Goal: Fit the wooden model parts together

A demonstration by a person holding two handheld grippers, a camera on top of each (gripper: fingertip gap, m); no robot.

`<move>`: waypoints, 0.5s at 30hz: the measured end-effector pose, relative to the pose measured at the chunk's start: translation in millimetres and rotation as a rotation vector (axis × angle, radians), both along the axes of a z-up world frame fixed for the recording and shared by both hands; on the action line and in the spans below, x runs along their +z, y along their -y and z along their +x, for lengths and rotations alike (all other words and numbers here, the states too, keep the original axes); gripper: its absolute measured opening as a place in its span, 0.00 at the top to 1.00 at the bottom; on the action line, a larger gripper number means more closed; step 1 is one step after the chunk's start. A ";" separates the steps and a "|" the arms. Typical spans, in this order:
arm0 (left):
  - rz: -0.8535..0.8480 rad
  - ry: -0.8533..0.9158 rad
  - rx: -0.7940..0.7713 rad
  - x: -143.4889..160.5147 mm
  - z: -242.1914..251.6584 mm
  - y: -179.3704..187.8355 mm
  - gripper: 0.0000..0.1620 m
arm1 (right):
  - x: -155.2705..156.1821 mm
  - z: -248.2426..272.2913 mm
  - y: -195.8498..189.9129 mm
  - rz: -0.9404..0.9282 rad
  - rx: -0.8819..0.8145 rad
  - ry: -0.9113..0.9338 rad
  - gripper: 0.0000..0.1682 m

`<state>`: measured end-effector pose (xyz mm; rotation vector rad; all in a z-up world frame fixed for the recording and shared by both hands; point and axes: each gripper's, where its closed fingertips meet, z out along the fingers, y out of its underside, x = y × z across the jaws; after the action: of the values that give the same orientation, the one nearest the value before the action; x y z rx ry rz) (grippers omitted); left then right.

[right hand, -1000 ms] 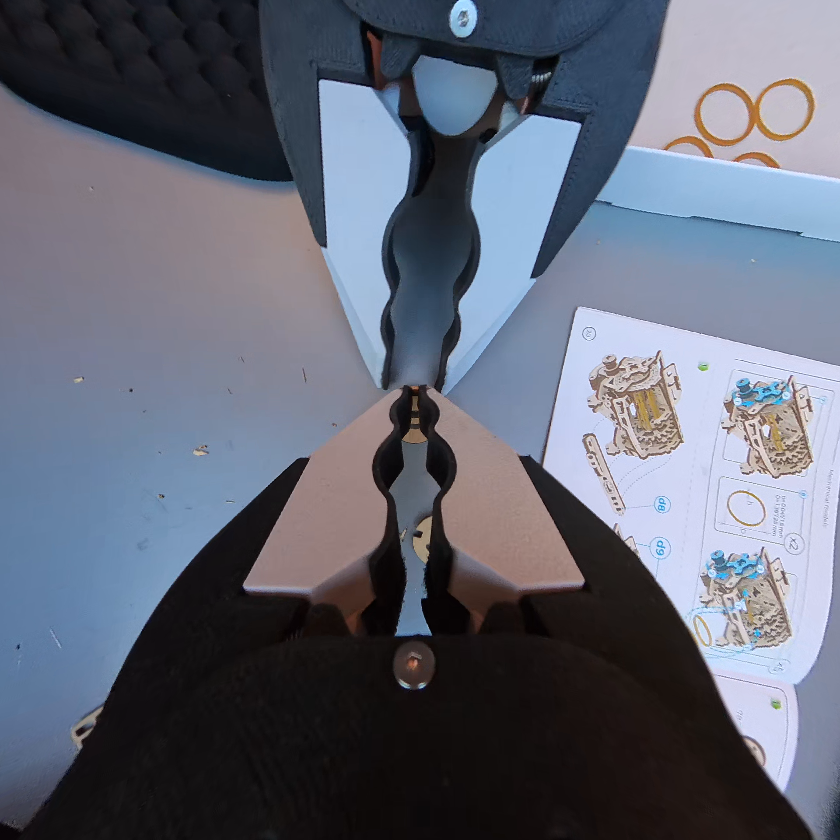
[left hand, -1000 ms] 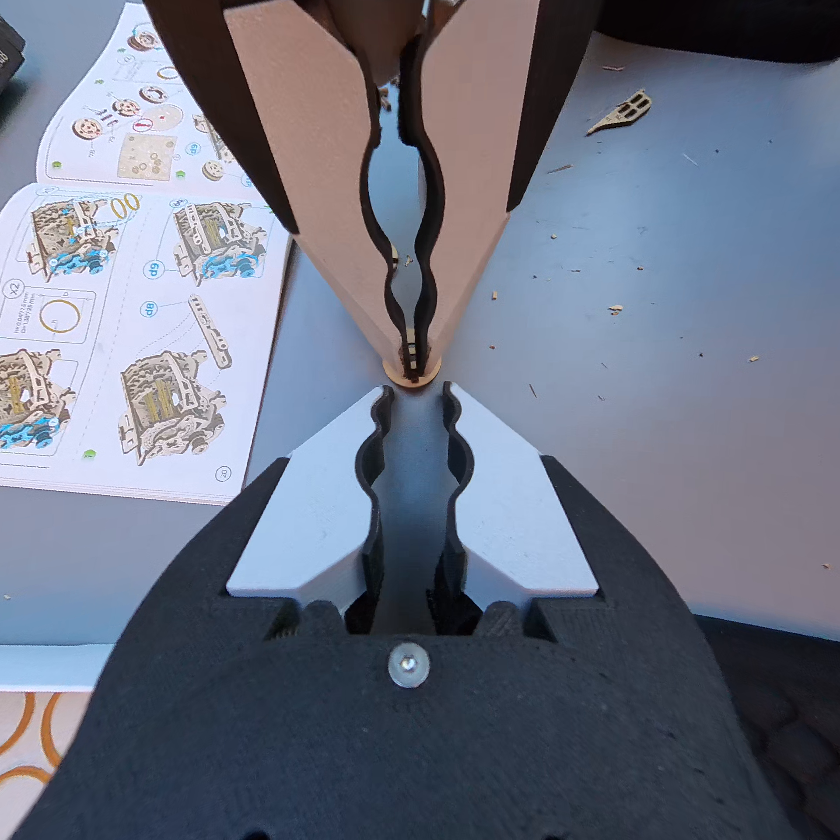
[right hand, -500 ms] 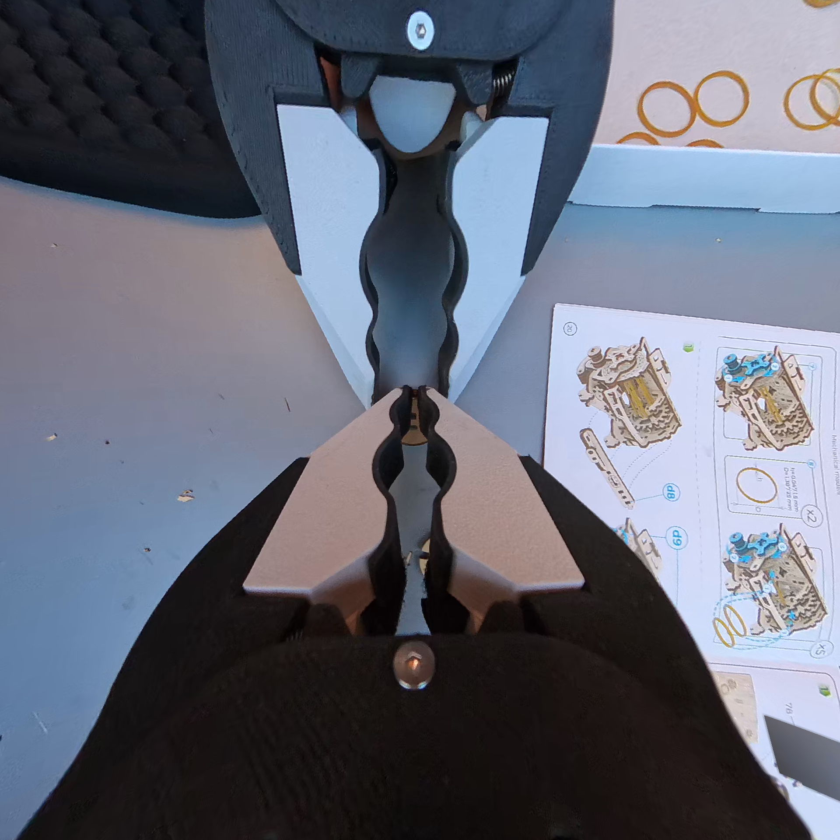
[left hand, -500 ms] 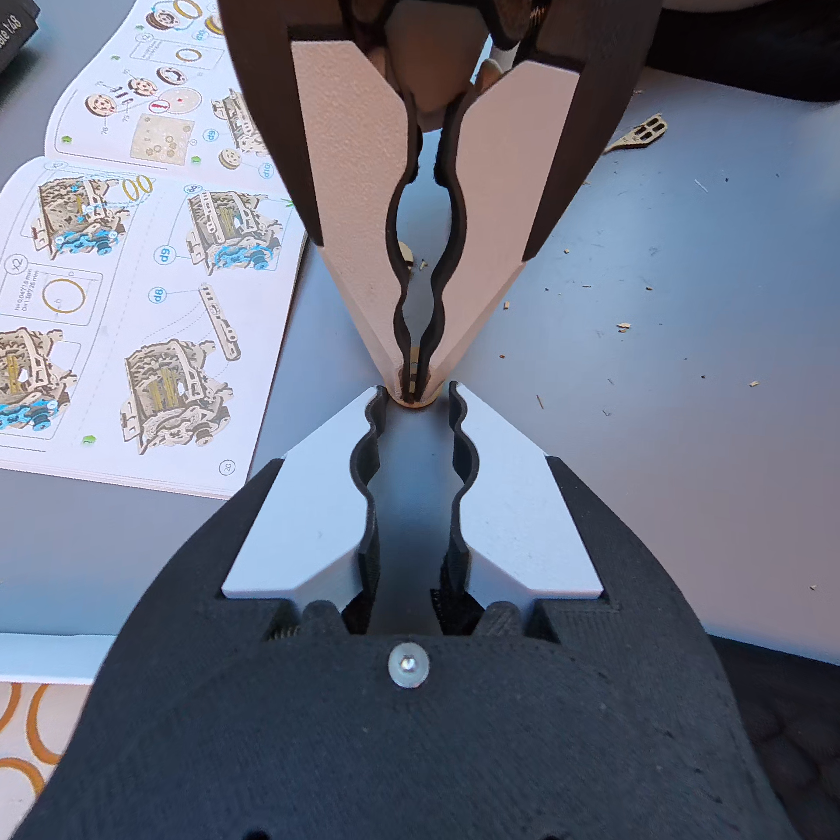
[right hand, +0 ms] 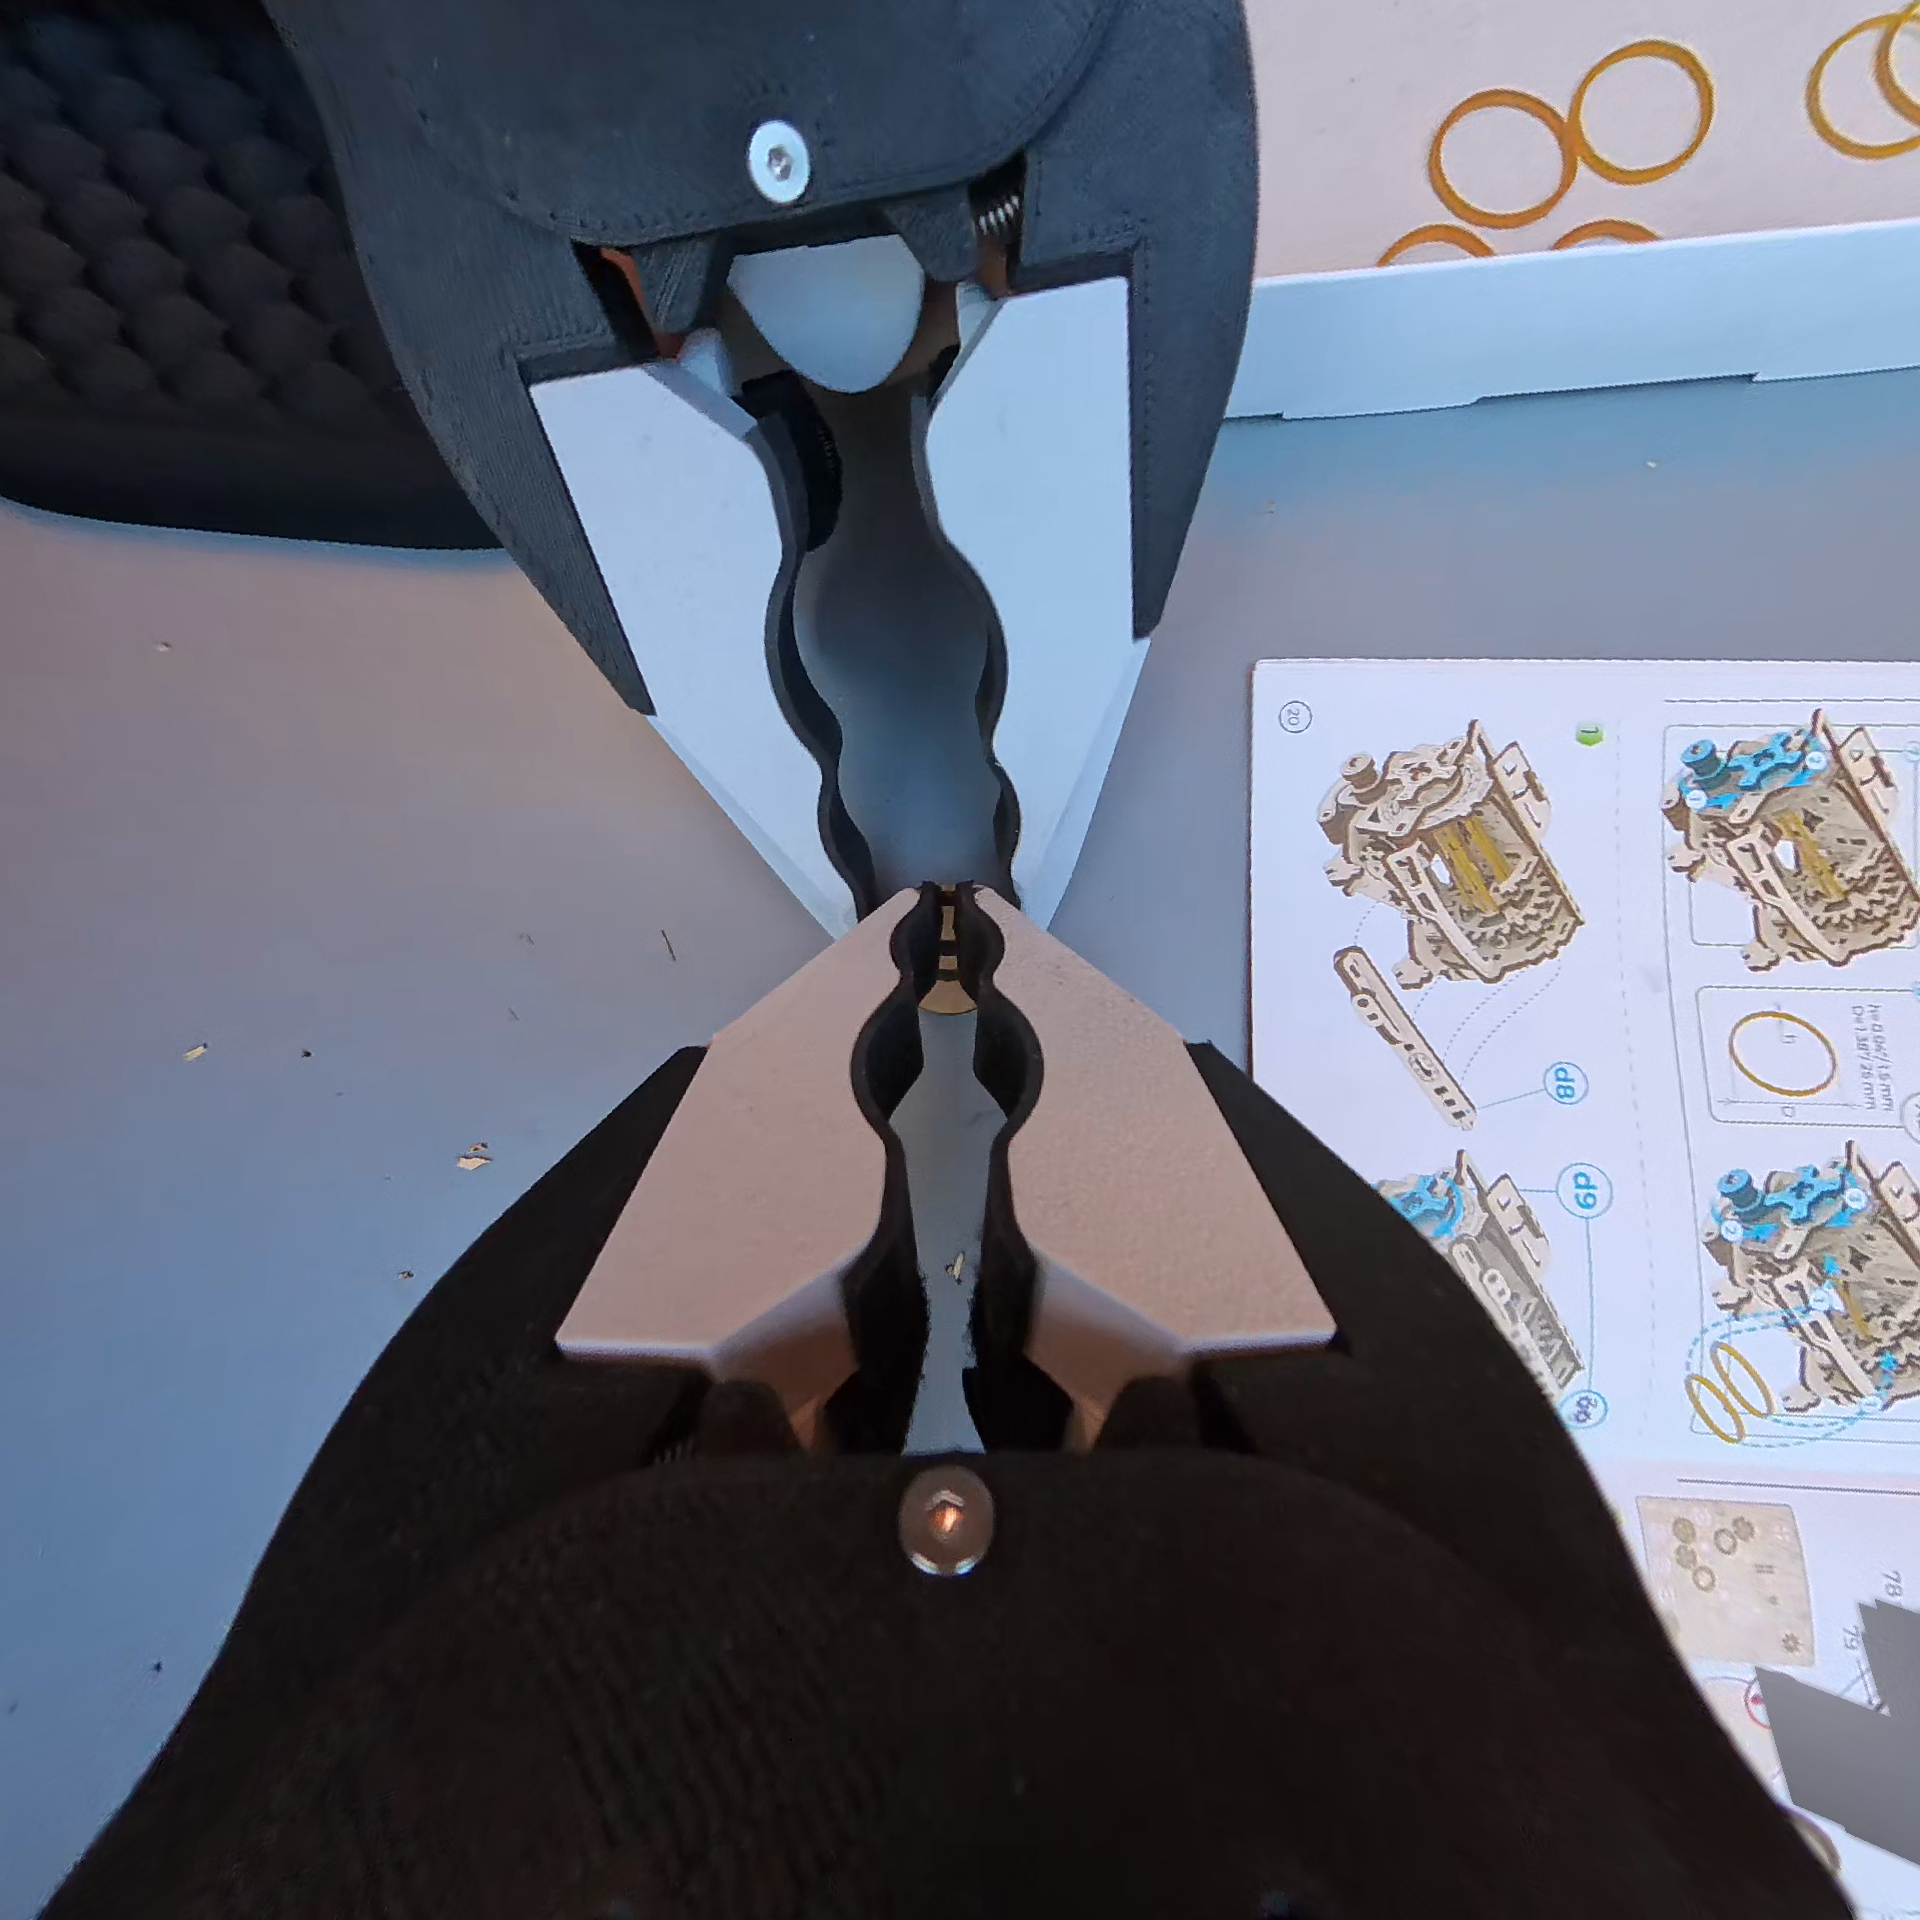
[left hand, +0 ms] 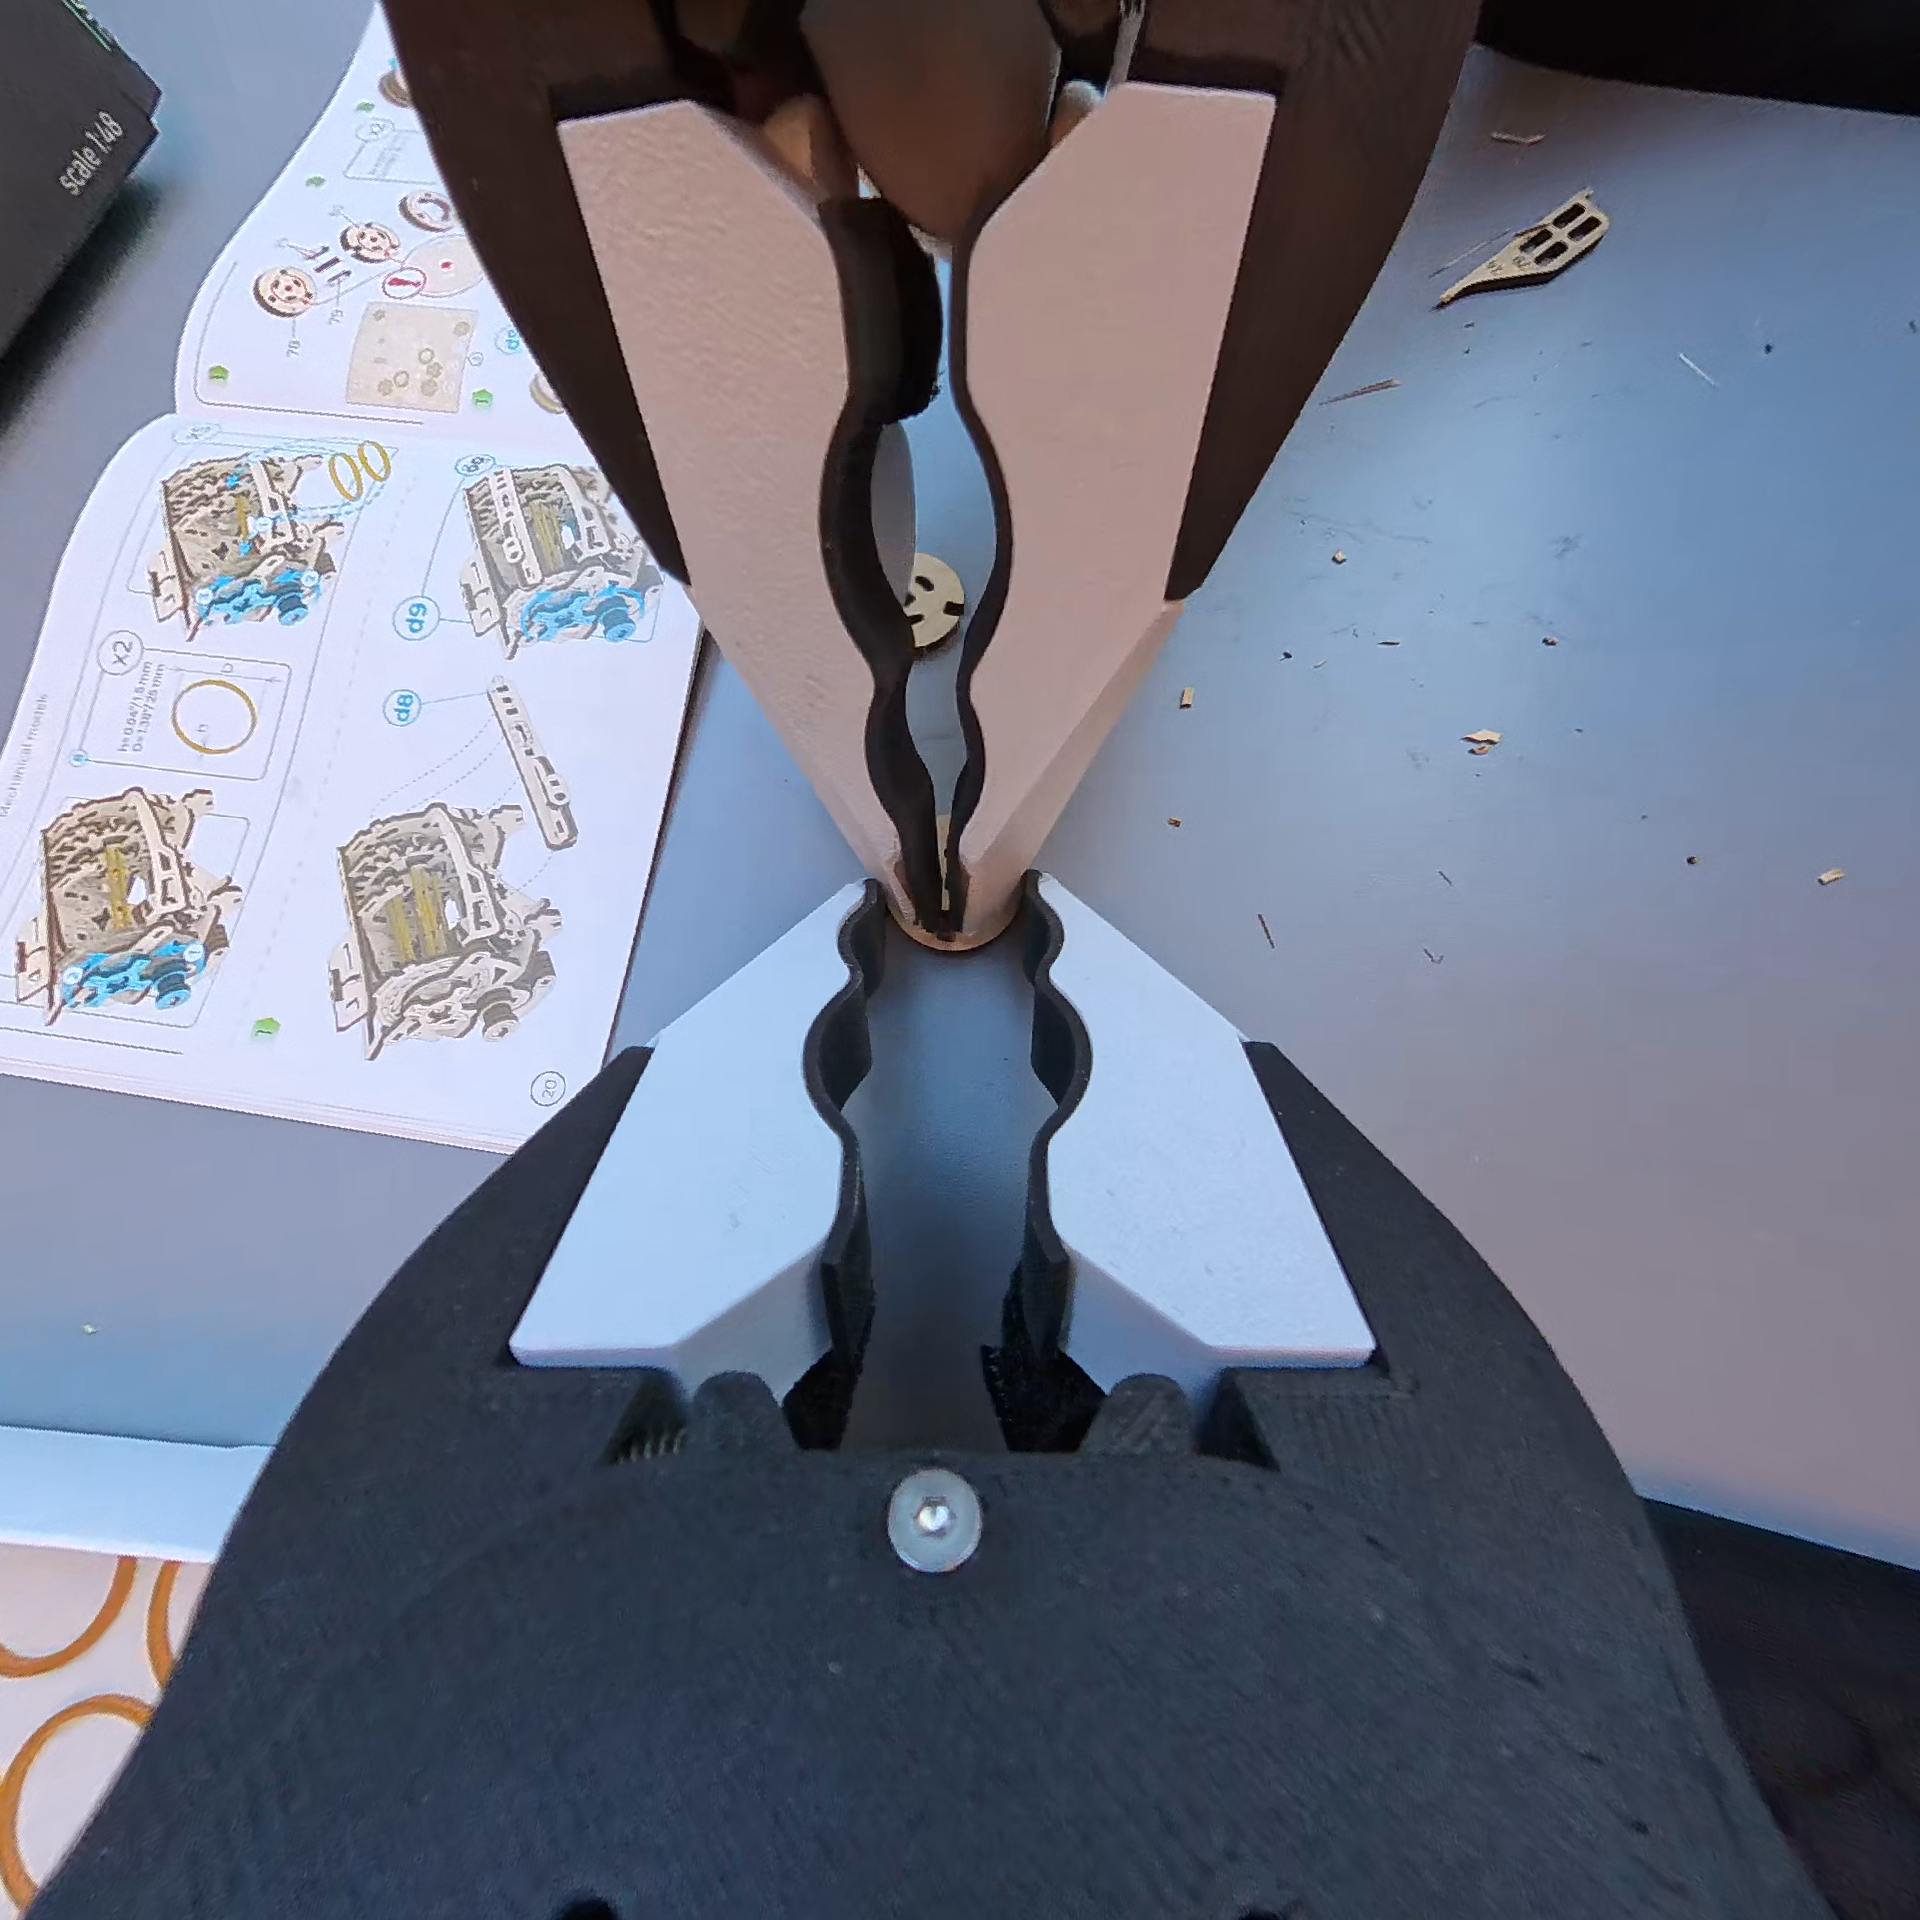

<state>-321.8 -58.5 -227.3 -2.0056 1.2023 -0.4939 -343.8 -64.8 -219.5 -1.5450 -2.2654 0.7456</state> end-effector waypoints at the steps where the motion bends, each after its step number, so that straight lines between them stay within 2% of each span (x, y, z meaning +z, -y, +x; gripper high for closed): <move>1: 0.003 -0.002 -0.001 0.0 -0.1 0.1 0.85 | 0.0 0.0 0.1 -0.008 -0.008 0.010 1.00; 5: 0.008 -0.010 -0.002 -0.1 -0.3 0.3 0.85 | 2.0 0.3 -0.2 -0.027 -0.034 0.028 0.99; 9: 0.013 -0.018 -0.003 -0.1 -0.3 0.4 0.85 | 16.9 -2.9 -0.3 -0.010 -0.021 -0.043 1.00; 13: 0.024 -0.022 0.002 0.3 -0.5 0.2 0.84 | 13.5 2.4 -1.2 -0.034 -0.030 0.001 1.00; 15: 0.026 -0.036 0.020 0.8 -4.5 -1.3 0.72 | 8.0 3.8 -2.6 -0.061 -0.045 0.034 0.99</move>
<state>-326.3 -57.1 -226.5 -2.0105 1.2028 -0.4322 -340.0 -62.1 -211.5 -1.6422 -2.2440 0.7883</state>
